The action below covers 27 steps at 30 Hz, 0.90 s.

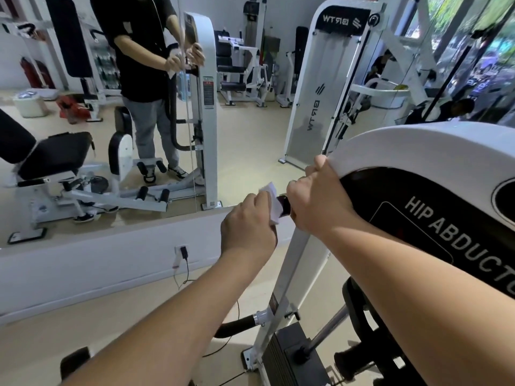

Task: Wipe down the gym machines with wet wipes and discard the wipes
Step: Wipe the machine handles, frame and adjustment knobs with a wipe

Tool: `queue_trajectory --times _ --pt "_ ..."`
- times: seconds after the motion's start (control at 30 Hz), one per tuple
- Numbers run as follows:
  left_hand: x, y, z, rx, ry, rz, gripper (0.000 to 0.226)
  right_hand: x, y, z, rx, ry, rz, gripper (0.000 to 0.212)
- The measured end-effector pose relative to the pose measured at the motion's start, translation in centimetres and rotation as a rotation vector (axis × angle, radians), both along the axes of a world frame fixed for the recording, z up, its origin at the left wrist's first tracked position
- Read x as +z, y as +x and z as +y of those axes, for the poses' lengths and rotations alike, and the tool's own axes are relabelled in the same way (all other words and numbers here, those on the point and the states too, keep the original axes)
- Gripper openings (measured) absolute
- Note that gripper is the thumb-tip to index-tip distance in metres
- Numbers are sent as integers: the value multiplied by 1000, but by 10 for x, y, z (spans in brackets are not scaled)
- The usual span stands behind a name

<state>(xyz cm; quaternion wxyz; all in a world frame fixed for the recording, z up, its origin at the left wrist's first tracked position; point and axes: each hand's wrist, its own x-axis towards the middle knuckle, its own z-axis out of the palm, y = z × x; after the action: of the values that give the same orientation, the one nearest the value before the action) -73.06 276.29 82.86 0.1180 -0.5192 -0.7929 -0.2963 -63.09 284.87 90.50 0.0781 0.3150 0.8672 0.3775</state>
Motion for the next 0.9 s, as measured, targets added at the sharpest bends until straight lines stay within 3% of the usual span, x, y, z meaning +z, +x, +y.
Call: queue_trajectory --times 0.1,0.17,0.2,0.23,0.27,0.33,0.43,0.53,0.6,0.67,0.77,0.83,0.9 --pt "40 -16 24 -144 -443 -360 18 -1 -1 3 13 2 -9 13" --pt "64 -22 28 -295 -623 -566 31 -1 -1 2 7 10 -12 12" --pt "69 -22 27 -339 -654 -615 24 -1 -1 1 6 31 -11 13" --pt "69 -19 25 -316 -651 -600 57 -1 -1 2 9 43 -12 14" --pt "59 -16 24 -283 -527 -558 22 -1 0 1 10 42 -10 15" --pt "29 -2 10 -68 -201 -279 15 0 0 0 4 18 -16 15" --pt "-29 15 -5 75 53 106 48 1 0 -1 13 9 -6 16" --pt "-41 24 -4 155 149 230 52 0 -1 -1 -13 12 -39 18" --pt "-22 26 -7 121 62 228 54 -4 0 3 1 37 -63 16" --pt "11 21 -6 0 -160 161 56 -2 -1 6 -19 22 -90 13" --pt "53 6 18 -140 -409 -63 25 -3 0 4 -73 54 -216 28" --pt "63 -4 30 -216 -471 -233 13 -5 0 6 -67 66 -160 20" --pt "54 -7 28 -221 -400 -281 14 -6 -1 9 -78 37 -81 20"
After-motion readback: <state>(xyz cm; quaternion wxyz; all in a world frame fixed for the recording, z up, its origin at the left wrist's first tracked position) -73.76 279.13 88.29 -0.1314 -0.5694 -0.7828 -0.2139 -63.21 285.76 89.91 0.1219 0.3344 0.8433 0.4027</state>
